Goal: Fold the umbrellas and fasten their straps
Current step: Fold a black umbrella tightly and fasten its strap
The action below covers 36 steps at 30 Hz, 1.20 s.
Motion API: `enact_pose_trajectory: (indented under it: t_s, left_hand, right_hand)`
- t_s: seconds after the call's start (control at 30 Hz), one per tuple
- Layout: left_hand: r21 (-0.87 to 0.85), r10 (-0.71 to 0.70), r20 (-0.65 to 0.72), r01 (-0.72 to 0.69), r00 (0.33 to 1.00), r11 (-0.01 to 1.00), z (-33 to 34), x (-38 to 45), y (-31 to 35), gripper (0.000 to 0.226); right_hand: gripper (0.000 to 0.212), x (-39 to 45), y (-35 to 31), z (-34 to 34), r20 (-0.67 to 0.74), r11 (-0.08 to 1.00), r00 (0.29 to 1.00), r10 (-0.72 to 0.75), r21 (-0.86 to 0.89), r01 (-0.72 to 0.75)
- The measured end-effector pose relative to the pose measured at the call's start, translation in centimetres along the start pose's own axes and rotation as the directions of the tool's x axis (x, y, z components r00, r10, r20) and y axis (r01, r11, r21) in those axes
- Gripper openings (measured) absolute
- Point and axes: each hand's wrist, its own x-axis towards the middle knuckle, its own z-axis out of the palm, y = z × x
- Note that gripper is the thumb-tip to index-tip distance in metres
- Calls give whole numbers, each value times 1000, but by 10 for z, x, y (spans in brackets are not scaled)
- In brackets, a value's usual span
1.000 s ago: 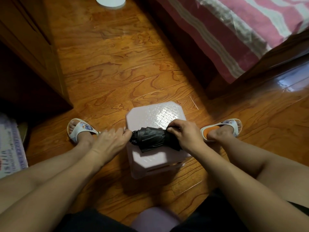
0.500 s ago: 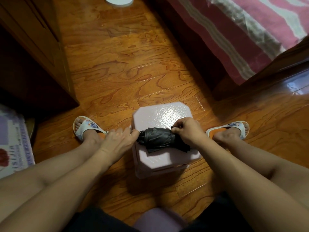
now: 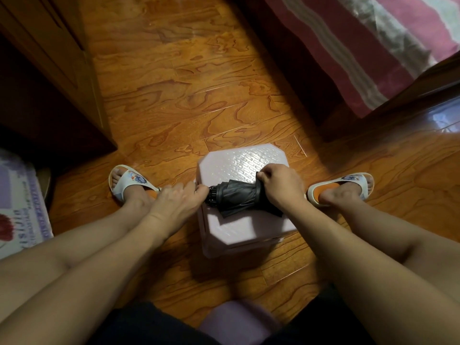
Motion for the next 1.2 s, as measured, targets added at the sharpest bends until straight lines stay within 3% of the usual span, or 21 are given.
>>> enact_pose_trajectory:
  t_s: [0.13,0.2,0.27,0.33,0.37,0.4,0.47,0.57,0.67,0.73,0.8,0.83,0.9,0.97,1.03,1.1,1.2]
  left_hand:
    - [-20,-22,4,23,1000,1000,0,0,1,48]
    - [-68,4,91,2,996,998,-6,5,-3,42]
    - [-122,24,263,9,964,992,-18,17,-11,29]
    - [-244,59,533,86,844,966,-29,32,-20,24]
    - [-305,91,630,138,771,942,-35,38,-24,24]
    - [-345,114,684,182,720,921,-39,43,-26,24]
    - [-349,110,724,225,681,910,-42,46,-26,26]
    - [-296,-14,661,277,751,914,-38,39,-19,37]
    - [-223,-220,341,306,914,926,-32,20,-2,57]
    - [-285,-206,106,228,973,931,-32,9,15,64]
    - [-385,-77,23,80,997,919,-34,7,30,60]
    - [-451,-67,44,80,997,889,-36,10,34,56]
    - [-605,-189,134,231,973,762,-39,21,37,47]
    - [-688,-298,173,332,939,645,-38,30,37,35]
    - [-714,-351,178,366,919,596,-35,37,38,14]
    - [-715,-391,207,411,897,565,-35,43,40,2]
    - [-682,-448,247,483,859,549,-35,49,44,9]
  right_hand:
    - [12,22,-6,12,109,990,989,98,-108,-86]
    - [12,29,-8,8,186,988,974,129,-108,-110]
    - [12,30,-10,-1,187,998,981,49,-54,-40]
    - [12,21,0,-10,116,985,981,-155,-60,163]
    - [22,12,9,-14,117,956,957,-264,-98,276]
    - [32,2,21,-17,144,928,932,-334,-121,352]
    - [38,-15,47,-22,169,936,927,-334,-55,347]
    - [38,-23,70,-28,97,964,964,-246,122,234]
    - [32,-20,68,-22,25,966,983,-179,194,171]
    - [29,-14,62,-18,8,961,993,-115,253,109]
    - [27,-5,54,-17,42,947,999,-22,321,8]
    - [27,1,51,-18,72,938,997,17,345,-41]
    - [28,6,46,-23,123,912,991,52,398,-97]
    - [26,2,47,-29,59,888,998,20,457,-45]
    - [12,-7,55,-33,-66,890,996,-66,448,89]
    - [8,-17,60,-33,-21,892,990,-139,432,135]
    - [15,-15,59,-22,-25,916,983,-184,357,180]
